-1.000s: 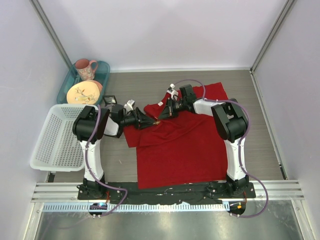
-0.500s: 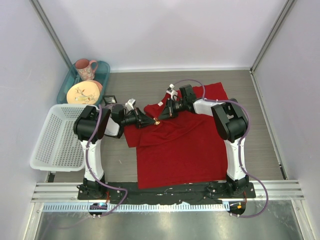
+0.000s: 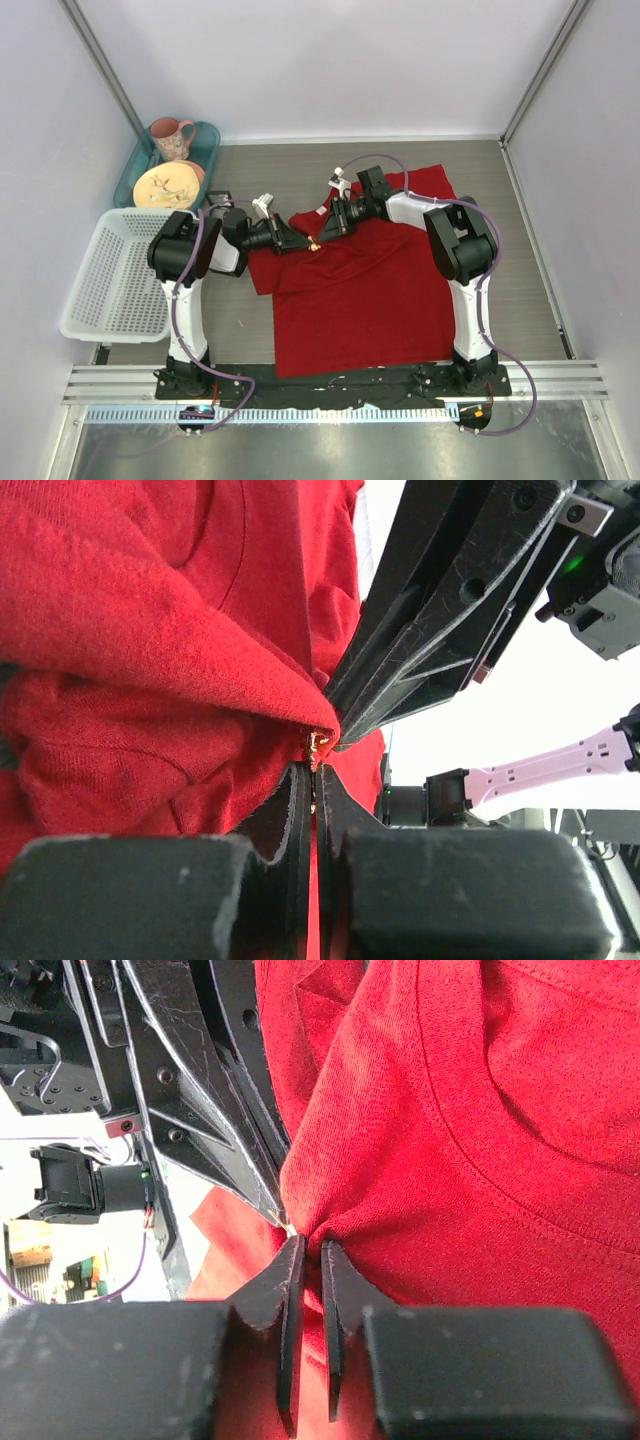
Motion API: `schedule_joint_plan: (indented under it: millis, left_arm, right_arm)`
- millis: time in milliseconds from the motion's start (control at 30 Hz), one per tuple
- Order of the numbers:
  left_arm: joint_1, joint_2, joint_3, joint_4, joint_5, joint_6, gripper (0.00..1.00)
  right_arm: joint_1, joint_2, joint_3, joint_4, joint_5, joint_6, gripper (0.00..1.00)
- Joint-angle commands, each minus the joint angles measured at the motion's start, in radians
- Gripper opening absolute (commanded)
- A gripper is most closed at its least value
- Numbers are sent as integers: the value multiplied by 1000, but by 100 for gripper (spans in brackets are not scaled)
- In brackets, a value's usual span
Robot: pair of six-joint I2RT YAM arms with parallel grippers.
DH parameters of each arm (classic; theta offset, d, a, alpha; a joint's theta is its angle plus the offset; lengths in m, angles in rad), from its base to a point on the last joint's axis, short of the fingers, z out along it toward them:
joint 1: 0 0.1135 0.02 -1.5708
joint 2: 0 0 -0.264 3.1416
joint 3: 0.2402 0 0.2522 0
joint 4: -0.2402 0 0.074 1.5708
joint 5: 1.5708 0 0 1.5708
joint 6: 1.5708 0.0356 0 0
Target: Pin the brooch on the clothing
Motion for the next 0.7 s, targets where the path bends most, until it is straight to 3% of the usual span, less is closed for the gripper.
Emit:
schedule_joint_plan:
  millis: [0, 133, 667]
  left_arm:
    - [-3, 1, 3, 176, 47, 26, 3]
    - [-3, 6, 14, 193, 49, 18, 3]
    - [-3, 14, 28, 236, 72, -6, 3]
  right_arm:
    - [10, -46, 52, -84, -26, -95, 16]
    - [12, -33, 71, -115, -29, -111, 22]
    - [27, -8, 107, -107, -13, -92, 28]
